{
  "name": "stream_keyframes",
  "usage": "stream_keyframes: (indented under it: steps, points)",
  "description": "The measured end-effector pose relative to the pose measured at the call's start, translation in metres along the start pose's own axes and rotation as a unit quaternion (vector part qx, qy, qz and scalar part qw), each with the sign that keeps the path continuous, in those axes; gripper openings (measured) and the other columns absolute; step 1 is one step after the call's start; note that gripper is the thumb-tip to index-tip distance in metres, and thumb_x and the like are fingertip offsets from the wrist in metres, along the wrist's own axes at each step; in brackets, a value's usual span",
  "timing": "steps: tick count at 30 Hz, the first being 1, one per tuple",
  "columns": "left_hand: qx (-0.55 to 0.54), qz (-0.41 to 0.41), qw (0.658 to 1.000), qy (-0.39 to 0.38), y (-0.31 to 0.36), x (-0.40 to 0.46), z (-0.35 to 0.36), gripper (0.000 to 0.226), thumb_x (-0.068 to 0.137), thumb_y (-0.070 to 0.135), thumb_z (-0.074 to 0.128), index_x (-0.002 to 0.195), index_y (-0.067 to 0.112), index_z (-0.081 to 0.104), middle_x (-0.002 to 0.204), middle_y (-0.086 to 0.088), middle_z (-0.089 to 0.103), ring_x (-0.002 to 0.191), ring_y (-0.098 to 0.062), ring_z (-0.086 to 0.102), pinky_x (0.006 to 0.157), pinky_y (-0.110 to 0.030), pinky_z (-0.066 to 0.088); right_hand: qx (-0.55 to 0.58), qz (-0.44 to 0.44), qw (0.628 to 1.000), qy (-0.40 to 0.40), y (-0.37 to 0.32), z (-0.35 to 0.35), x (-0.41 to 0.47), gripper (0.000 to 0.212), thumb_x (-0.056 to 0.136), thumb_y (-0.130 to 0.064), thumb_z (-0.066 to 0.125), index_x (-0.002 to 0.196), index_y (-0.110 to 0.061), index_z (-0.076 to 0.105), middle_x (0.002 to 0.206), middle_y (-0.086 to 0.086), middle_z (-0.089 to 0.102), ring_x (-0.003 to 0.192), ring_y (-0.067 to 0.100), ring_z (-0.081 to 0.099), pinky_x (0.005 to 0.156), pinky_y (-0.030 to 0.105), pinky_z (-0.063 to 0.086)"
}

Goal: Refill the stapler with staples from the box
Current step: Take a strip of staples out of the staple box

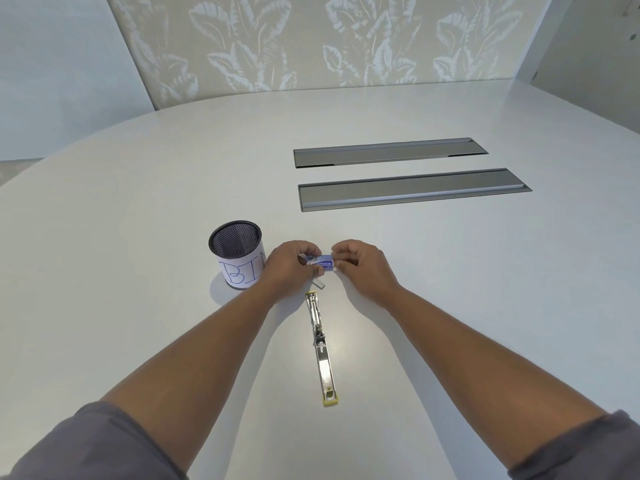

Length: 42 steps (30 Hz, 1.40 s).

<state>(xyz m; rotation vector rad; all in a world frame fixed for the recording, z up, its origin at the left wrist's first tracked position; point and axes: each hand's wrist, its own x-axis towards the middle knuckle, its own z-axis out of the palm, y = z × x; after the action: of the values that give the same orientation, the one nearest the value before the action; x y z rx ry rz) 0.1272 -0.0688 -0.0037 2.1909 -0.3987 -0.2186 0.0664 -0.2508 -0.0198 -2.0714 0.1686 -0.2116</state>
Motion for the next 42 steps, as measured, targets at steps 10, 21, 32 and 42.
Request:
stream_keyframes:
  steps: [10, 21, 32, 42]
  points:
    - [-0.03, -0.006, 0.999, 0.014, -0.002, -0.003, 0.002, 0.027, 0.076, 0.018, 0.086, 0.098, 0.028, 0.075, 0.07, 0.009, 0.055, 0.066, -0.01, 0.052, 0.064, -0.022, 0.044, -0.019, 0.001, 0.999, 0.043, -0.004, 0.003, -0.002, 0.014, 0.084, -0.015, 0.074, 0.088, -0.028, 0.071, 0.079, -0.01, 0.072, 0.075, 0.012, 0.068, 0.078, 0.039, 0.06]
    - [-0.024, 0.02, 0.998, 0.051, -0.006, -0.005, 0.011, 0.036, 0.079, 0.02, 0.084, 0.115, 0.021, 0.075, 0.106, 0.006, 0.07, 0.089, -0.013, 0.062, 0.083, -0.028, 0.051, -0.057, -0.005, 0.997, 0.052, 0.0, 0.009, -0.003, 0.017, 0.082, -0.021, 0.068, 0.089, -0.036, 0.069, 0.078, -0.02, 0.07, 0.071, -0.001, 0.064, 0.07, 0.027, 0.054]
    - [-0.031, 0.016, 0.998, 0.057, -0.006, -0.004, 0.013, 0.037, 0.079, 0.022, 0.084, 0.115, 0.022, 0.075, 0.108, 0.008, 0.07, 0.084, -0.005, 0.06, 0.072, -0.01, 0.042, -0.088, 0.006, 0.995, 0.05, 0.0, 0.01, -0.004, 0.024, 0.081, -0.027, 0.064, 0.102, -0.036, 0.071, 0.058, -0.026, 0.062, 0.059, -0.004, 0.056, 0.057, 0.023, 0.037]
    - [-0.041, 0.018, 0.996, 0.072, -0.008, -0.005, 0.014, 0.042, 0.076, 0.022, 0.086, 0.117, 0.025, 0.074, 0.098, 0.014, 0.065, 0.075, 0.002, 0.056, 0.067, -0.01, 0.041, -0.082, 0.002, 0.995, 0.054, -0.002, 0.01, -0.005, 0.028, 0.079, -0.029, 0.069, 0.104, -0.04, 0.065, 0.075, -0.021, 0.066, 0.071, -0.008, 0.059, 0.06, 0.02, 0.037]
